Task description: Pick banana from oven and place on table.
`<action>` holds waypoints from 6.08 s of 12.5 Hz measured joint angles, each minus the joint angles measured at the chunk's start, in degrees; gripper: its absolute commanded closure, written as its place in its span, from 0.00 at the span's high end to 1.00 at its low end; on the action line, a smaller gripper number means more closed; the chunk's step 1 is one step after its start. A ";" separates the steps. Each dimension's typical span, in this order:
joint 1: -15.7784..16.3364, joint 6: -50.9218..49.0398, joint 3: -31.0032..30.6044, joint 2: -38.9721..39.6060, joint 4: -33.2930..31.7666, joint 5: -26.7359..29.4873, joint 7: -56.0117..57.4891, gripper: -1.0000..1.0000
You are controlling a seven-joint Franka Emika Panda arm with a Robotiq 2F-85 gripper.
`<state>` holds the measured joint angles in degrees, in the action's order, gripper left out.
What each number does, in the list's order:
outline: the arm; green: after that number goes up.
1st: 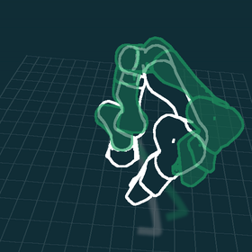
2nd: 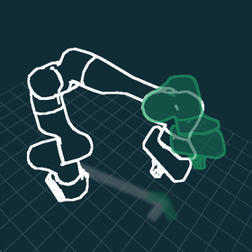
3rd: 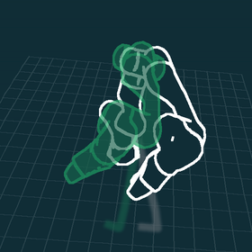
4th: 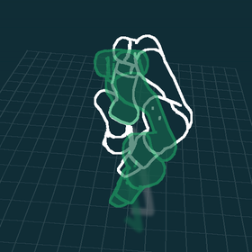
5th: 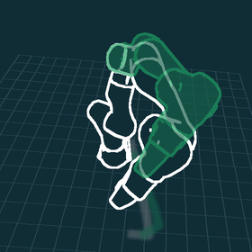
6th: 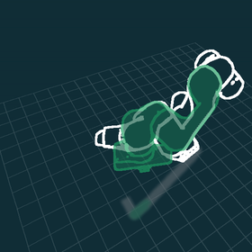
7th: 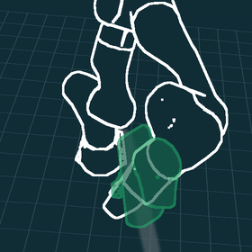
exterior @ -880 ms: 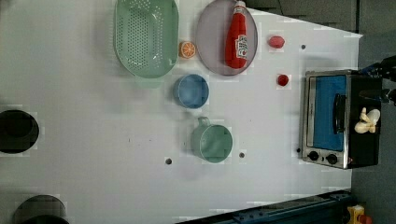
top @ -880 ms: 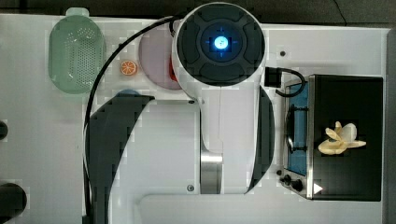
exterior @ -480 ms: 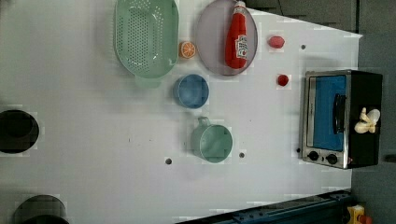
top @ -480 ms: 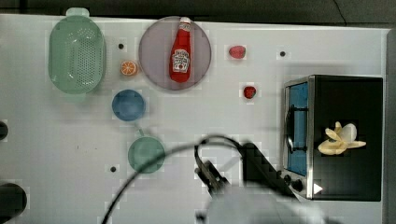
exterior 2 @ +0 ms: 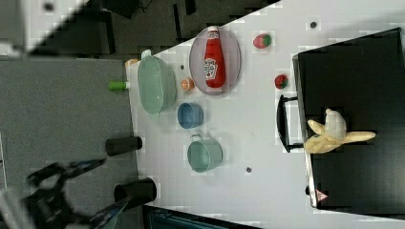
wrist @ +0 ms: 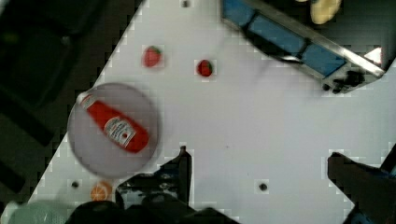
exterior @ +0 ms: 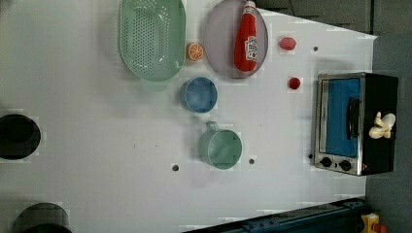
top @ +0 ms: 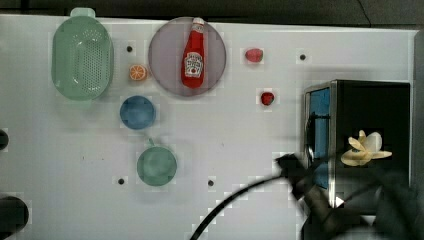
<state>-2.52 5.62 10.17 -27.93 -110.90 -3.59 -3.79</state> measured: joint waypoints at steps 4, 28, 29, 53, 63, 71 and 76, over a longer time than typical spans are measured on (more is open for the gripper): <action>-0.33 9.28 7.72 14.15 -2.85 0.71 6.47 1.00; -1.06 33.44 23.68 43.55 -2.69 5.47 30.25 0.18; -0.83 31.76 24.02 43.32 -1.68 5.47 30.40 0.18; 6.34 15.84 -8.71 25.02 -11.53 1.35 -4.75 0.18; 3.77 33.99 -5.68 32.76 -23.84 1.55 -6.32 0.76; 4.23 24.06 -6.29 25.60 -17.12 1.94 -6.10 1.00; 4.68 -1.09 -6.25 12.24 3.58 2.20 -6.00 1.00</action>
<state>2.17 4.53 3.92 -15.69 -107.32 -1.39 -9.79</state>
